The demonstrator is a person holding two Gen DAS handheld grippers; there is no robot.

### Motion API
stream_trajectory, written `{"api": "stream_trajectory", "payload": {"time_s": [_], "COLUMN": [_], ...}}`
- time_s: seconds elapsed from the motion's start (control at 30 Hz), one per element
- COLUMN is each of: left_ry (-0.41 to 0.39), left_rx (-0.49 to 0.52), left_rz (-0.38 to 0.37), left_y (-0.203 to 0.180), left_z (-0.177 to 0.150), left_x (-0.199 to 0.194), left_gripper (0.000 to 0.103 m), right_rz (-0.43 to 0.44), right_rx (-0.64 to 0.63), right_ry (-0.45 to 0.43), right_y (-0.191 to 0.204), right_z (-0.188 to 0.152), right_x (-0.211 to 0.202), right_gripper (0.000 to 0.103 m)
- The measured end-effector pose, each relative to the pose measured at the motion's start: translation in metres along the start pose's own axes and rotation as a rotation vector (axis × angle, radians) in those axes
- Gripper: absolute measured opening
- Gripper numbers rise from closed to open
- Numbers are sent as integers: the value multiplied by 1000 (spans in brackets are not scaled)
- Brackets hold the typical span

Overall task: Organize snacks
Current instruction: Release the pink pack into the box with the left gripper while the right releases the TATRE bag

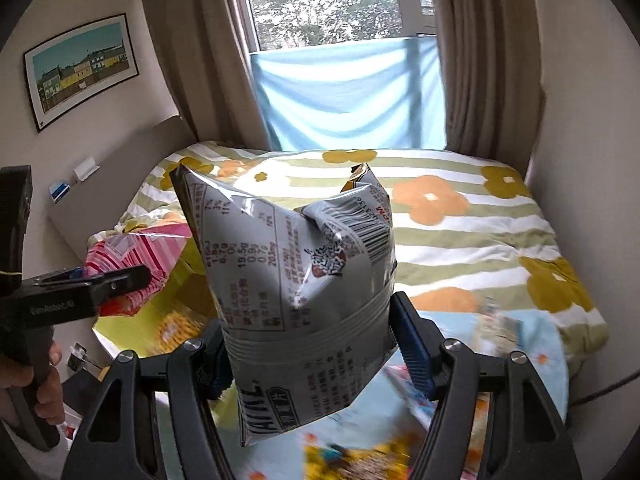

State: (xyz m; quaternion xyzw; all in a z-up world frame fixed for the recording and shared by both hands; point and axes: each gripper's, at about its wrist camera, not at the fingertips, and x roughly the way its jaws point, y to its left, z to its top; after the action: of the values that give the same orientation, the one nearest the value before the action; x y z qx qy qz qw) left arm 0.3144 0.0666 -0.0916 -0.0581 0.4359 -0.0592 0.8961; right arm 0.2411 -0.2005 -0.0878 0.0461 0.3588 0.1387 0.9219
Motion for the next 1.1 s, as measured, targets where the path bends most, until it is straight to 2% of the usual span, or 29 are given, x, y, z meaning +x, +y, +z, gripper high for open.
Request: {"api": "stream_trajectory", "payload": {"time_s": [0.27, 0.43, 0.53, 0.63, 0.67, 0.8, 1.03, 1.1], "left_ry": [86, 153, 173, 182, 183, 194, 217, 219], "left_rx": [4, 22, 39, 58, 63, 75, 9, 8], "left_rz": [12, -11, -21, -3, -1, -4, -28, -15], "left_y": [85, 111, 119, 122, 122, 127, 144, 147], "left_z": [21, 28, 32, 33, 34, 29, 5, -1], "left_x": [51, 91, 110, 123, 125, 128, 112, 108], "left_gripper": [82, 83, 87, 98, 102, 102, 102, 102], "right_rz": [10, -6, -23, -35, -37, -54, -48, -40], "right_rx": [-4, 10, 17, 38, 42, 50, 59, 61], "right_ry": [52, 106, 135, 158, 163, 187, 218, 226], "right_y": [67, 93, 101, 103, 104, 104, 105, 106], "right_z": [9, 4, 0, -3, -4, -6, -11, -12], "right_x": [64, 92, 104, 114, 115, 120, 131, 135], "right_gripper": [64, 64, 64, 64, 64, 64, 64, 64]}}
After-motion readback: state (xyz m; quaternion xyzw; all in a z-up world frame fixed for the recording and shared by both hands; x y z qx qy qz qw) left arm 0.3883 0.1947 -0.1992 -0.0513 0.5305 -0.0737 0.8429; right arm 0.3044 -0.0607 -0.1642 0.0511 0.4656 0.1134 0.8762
